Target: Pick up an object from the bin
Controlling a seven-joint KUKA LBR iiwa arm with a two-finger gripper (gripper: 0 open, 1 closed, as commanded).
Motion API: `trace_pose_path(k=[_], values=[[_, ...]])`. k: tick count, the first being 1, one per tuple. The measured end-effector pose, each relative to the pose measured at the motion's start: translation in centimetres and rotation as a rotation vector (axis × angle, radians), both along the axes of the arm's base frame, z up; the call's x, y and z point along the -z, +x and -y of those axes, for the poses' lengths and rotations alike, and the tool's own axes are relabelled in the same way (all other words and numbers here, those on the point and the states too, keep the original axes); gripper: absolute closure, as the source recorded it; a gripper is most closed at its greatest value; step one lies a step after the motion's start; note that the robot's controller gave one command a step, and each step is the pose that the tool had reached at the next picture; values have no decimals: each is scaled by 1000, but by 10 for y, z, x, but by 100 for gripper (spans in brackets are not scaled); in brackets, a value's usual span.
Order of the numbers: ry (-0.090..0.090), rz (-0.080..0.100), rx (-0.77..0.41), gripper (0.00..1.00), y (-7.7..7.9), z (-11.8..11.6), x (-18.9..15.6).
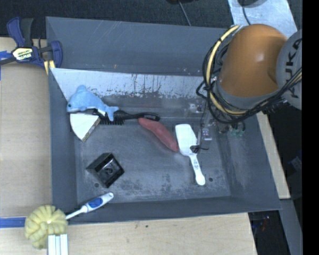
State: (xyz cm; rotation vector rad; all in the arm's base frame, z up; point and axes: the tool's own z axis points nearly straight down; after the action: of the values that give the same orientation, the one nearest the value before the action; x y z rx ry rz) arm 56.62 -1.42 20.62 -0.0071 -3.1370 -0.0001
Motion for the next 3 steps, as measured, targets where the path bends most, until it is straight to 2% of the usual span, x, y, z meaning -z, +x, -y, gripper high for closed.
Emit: trace_pose_path(k=[1, 2, 3], values=[[0, 9, 0, 0, 1, 0, -5], [0, 5, 335, 0, 19, -51, 46], [-3, 8, 623, 0, -28, 39, 68]])
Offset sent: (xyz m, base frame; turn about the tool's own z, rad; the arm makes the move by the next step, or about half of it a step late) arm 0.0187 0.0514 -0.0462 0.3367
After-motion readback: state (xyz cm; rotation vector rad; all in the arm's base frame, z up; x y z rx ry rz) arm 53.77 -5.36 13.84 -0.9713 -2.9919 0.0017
